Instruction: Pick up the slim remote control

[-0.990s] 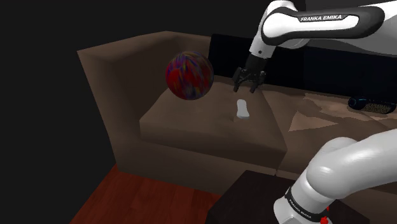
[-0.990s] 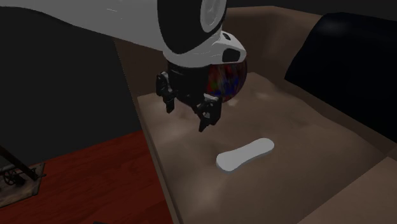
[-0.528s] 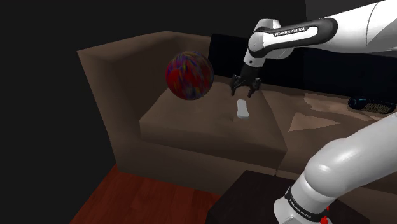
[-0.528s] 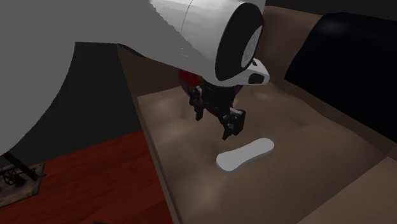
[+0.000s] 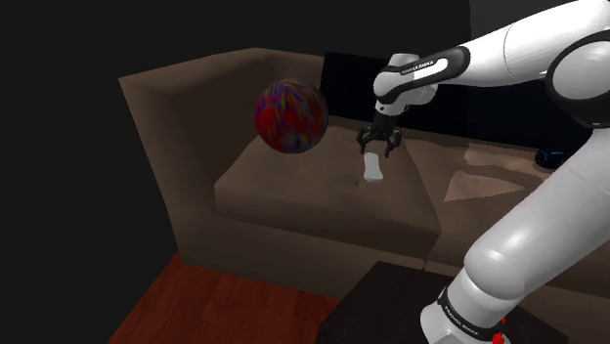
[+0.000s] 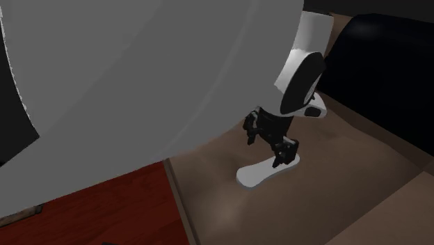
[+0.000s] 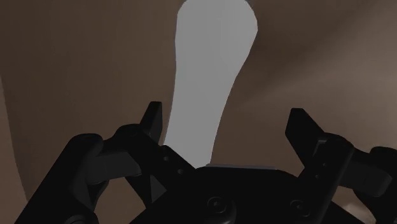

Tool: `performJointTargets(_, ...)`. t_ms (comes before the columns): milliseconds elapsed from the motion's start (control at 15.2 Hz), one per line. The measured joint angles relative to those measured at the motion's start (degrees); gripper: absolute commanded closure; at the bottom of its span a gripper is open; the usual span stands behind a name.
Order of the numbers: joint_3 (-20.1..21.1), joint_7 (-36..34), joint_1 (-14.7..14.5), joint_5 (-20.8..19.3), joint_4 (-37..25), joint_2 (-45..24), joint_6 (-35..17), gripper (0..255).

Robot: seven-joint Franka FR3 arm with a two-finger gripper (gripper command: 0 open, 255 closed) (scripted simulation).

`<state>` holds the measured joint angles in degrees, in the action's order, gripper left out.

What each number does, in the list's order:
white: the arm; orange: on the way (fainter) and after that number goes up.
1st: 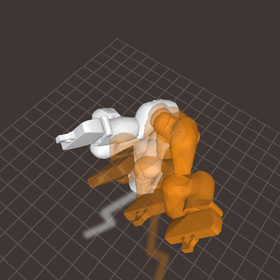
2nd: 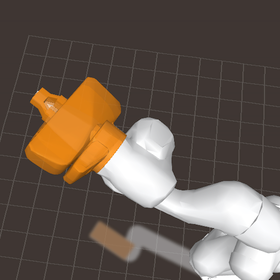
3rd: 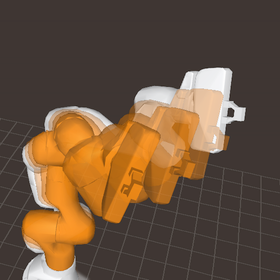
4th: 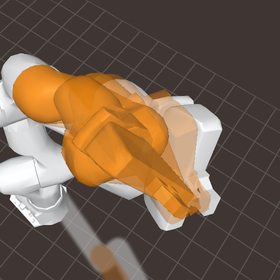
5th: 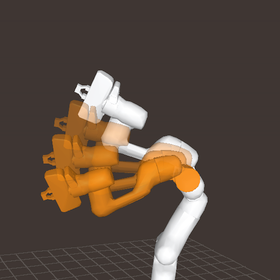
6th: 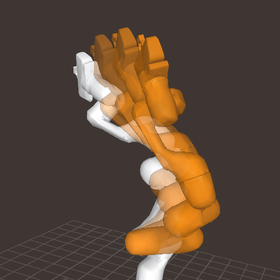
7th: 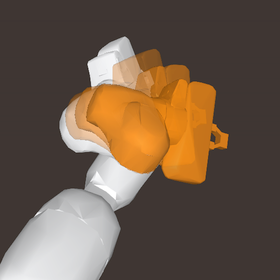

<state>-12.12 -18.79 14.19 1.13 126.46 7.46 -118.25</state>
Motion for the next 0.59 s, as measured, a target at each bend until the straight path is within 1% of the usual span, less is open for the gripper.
performJointTargets(198,-1.1,-1.5,1.1,0.1,-2.7,-4.8,-1.3,0)
performJointTargets(594,-1.4,-1.6,1.4,0.5,-1.4,-7.6,-5.0,0)
